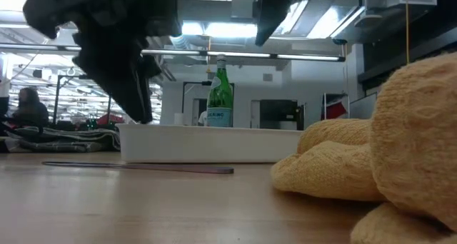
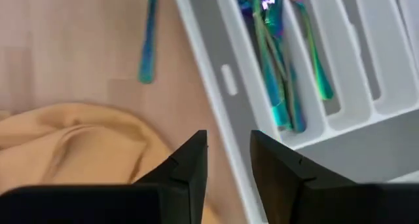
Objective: Sort silverware
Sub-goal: Put the table knife in the silverware tray
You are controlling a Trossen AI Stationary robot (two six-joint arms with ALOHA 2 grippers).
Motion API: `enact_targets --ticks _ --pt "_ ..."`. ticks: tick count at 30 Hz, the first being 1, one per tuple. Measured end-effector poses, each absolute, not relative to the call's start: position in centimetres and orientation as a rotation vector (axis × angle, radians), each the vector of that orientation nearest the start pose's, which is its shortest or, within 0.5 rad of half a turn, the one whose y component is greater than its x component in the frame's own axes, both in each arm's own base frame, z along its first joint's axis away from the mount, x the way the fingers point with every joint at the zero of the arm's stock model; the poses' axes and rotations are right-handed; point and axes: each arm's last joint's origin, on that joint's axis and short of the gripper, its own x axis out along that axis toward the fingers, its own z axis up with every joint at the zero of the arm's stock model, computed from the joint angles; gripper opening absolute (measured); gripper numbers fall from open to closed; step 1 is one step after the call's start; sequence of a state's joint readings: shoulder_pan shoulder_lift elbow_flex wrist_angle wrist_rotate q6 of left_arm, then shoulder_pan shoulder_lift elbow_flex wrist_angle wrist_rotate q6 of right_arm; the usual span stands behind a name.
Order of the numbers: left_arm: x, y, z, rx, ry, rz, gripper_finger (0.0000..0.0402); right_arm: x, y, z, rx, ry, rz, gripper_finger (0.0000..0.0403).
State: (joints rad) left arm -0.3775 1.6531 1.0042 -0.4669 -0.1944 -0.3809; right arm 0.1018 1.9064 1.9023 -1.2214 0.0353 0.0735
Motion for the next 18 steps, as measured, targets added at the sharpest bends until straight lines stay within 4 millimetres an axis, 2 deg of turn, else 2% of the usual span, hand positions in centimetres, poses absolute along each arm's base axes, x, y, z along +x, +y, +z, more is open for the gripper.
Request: enact_targets --ticks 9,18 --pt "30.3 -10.7 15.4 0.024 1.157 0.040 0.0086 36.1 7.1 35.2 -0.021 1.181 0.030 0.0117" --pt "30.9 -9.4 14.6 -0.013 1.192 0.057 0.0086 33.3 8.2 37.7 -0.022 1.132 -0.055 0.0117"
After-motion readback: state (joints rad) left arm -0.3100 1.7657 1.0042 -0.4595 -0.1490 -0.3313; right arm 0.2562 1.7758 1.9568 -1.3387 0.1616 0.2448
